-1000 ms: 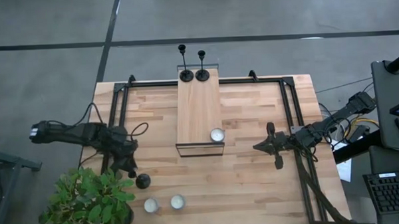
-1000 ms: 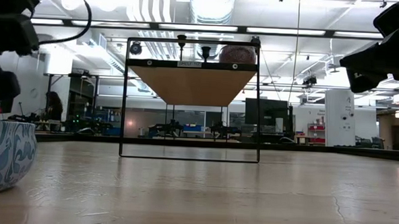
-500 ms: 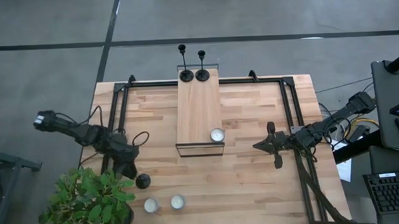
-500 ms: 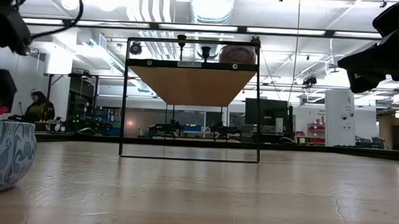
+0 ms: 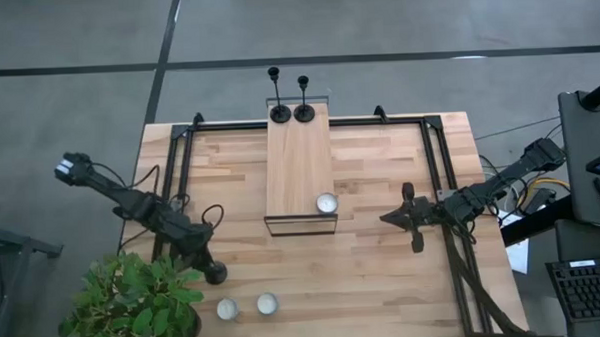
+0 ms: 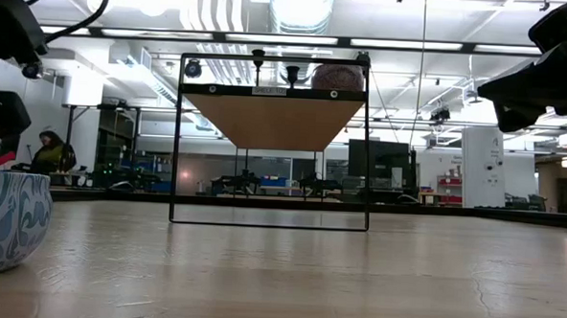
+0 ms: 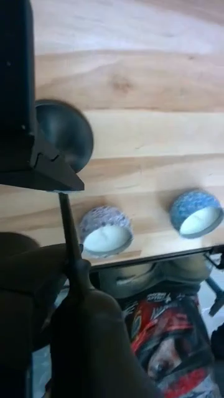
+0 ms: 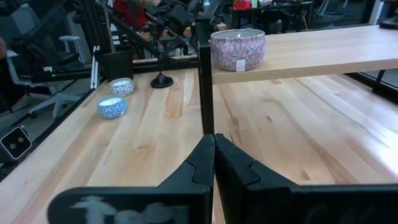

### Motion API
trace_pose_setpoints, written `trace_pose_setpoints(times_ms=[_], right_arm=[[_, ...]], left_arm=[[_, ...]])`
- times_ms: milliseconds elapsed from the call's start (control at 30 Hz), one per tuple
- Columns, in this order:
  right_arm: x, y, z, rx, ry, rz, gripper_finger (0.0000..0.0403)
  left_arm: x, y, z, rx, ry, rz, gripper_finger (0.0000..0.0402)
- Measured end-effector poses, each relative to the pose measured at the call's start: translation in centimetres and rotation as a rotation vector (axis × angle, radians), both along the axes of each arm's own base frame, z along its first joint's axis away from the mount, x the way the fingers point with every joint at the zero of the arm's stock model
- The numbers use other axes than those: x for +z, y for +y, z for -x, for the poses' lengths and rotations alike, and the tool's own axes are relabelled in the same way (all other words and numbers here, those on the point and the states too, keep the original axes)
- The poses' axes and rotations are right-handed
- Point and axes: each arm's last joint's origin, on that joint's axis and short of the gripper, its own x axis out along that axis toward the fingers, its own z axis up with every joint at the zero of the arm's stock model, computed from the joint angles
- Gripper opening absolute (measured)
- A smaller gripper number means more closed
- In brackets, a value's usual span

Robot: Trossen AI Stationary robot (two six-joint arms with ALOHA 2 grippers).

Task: Pick & Place candle stick holders
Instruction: Put the black candle holder on the shelf

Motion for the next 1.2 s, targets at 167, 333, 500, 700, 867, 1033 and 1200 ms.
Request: trace_pose_setpoints(times_ms=[167,333,500,700,867,1033,1200], right_arm=[[0.0,0.0,0.0,0.0,0.0,0.0,0.0008],[0.0,0.0,0.0,0.0,0.0,0.001,0.0008],[0.0,0.0,0.0,0.0,0.003,0.006,0.0008],[0.0,0.0,0.0,0.0,0.003,0.01,0.0008],[0.0,0.0,0.0,0.0,0.003,0.009,0.0008],[0.0,0.0,0.0,-0.001,0.003,0.009,0.0008],[0.0,0.0,0.0,-0.001,0.003,0.006,0.0008]], left_arm=[[0.1,0.0,-0.2,0.037,-0.02,-0.003,0.0127],[0.3,-0.1,-0.4,0.049,-0.045,0.003,0.0074],[0.6,-0.1,-0.6,0.06,-0.085,0.011,0.0011],[1.5,-0.1,-1.3,0.15,-0.218,-0.001,0.0006],[1.9,0.0,-1.6,0.251,-0.278,-0.005,0.0005],[3.0,0.2,-1.8,0.333,-0.32,-0.021,0.0003],[6.6,0.1,-2.3,0.362,-0.503,0.021,0.0002]])
